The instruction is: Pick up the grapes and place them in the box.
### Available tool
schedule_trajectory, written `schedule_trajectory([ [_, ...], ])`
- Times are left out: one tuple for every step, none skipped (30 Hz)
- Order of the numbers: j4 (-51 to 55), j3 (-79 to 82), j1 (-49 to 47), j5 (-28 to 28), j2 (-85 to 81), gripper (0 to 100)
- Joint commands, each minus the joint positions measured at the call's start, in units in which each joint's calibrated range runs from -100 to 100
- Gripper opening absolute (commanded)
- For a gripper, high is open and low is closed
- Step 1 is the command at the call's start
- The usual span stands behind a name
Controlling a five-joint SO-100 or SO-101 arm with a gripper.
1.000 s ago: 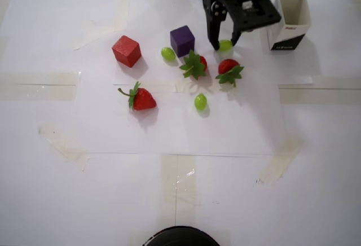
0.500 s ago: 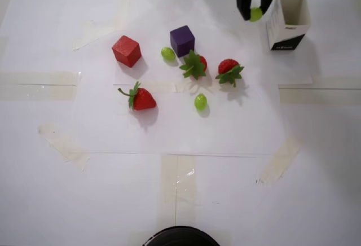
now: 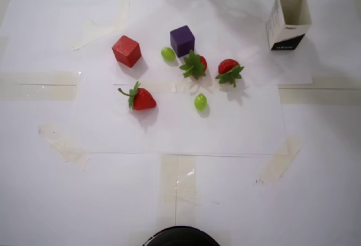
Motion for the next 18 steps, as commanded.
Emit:
schedule_trajectory([
  [-1.55,-4.27,-1.27,-0.63,-1.51,8],
  [-1.63,-4.27,-1.41,-0.78,-1.34,8],
  [-1.80,-4.17,-1.63,-0.93,-1.00,8],
  [-2.12,-3.81,-1.71,-1.03,-0.91,8],
  [-2.53,-3.36,-1.71,-1.07,-0.91,9],
  [-3.02,-2.99,-1.71,-1.12,-0.91,9],
  [-3.27,-2.81,-1.71,-1.12,-0.74,10],
  [-3.43,-2.72,-1.63,-1.07,-0.65,11],
  [-3.43,-2.72,-1.63,-1.07,-0.57,11],
  [-3.43,-2.54,-1.63,-1.07,-0.48,12],
  [-3.43,-2.54,-1.63,-1.07,-0.40,13],
  [-3.43,-2.45,-1.71,-1.12,-0.40,14],
  [-3.51,-2.36,-1.78,-1.17,-0.40,15],
  [-3.59,-2.36,-1.78,-1.27,-0.40,15],
  [-3.59,-2.17,-1.85,-1.37,-0.31,15],
  [-3.68,-1.99,-1.93,-1.51,-0.31,16],
  [-3.76,-1.81,-1.93,-1.61,-0.31,16],
  [-3.84,-1.63,-1.93,-1.66,-0.31,16],
])
